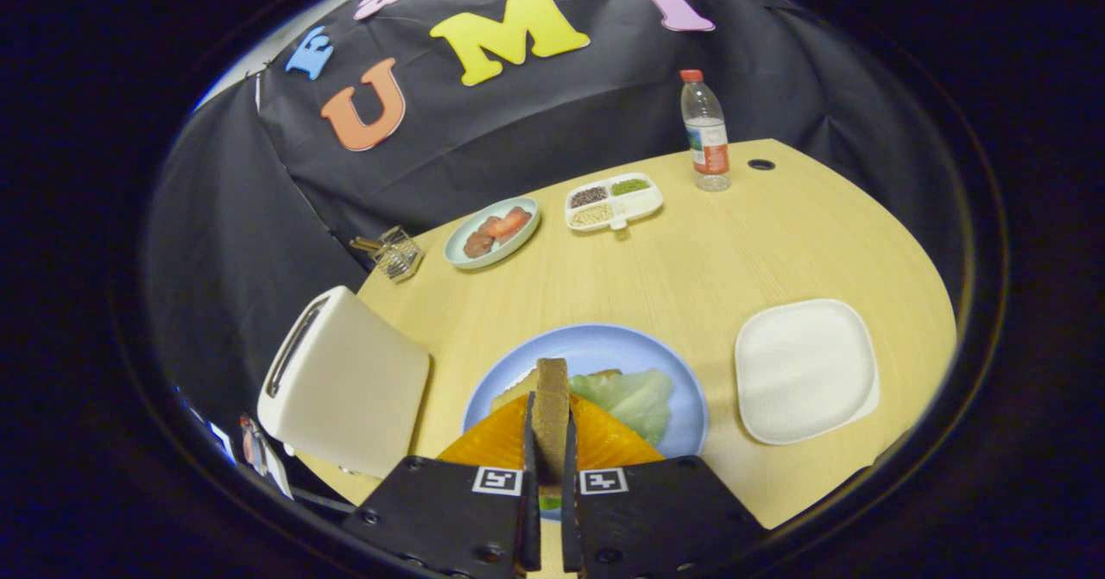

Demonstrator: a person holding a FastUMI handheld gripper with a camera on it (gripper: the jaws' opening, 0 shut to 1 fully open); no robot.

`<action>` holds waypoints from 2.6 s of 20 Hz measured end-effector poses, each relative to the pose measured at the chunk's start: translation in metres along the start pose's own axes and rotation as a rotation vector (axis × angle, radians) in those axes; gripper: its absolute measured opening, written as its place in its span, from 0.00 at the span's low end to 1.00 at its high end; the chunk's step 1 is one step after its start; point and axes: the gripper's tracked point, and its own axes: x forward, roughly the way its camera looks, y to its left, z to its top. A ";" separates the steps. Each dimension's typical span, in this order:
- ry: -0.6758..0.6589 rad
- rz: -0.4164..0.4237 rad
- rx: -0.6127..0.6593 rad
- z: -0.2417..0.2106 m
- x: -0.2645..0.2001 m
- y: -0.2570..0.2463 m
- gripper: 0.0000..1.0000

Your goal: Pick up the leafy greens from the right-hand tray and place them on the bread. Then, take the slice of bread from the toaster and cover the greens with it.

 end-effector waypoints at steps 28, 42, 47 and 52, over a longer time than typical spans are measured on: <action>-0.454 -0.168 -0.245 0.051 -0.117 0.010 0.96; -0.744 -0.208 -0.324 0.047 -0.276 0.063 0.96; -0.751 -0.196 -0.375 0.036 -0.282 0.071 0.96; -0.735 -0.187 -0.361 0.029 -0.274 0.072 0.95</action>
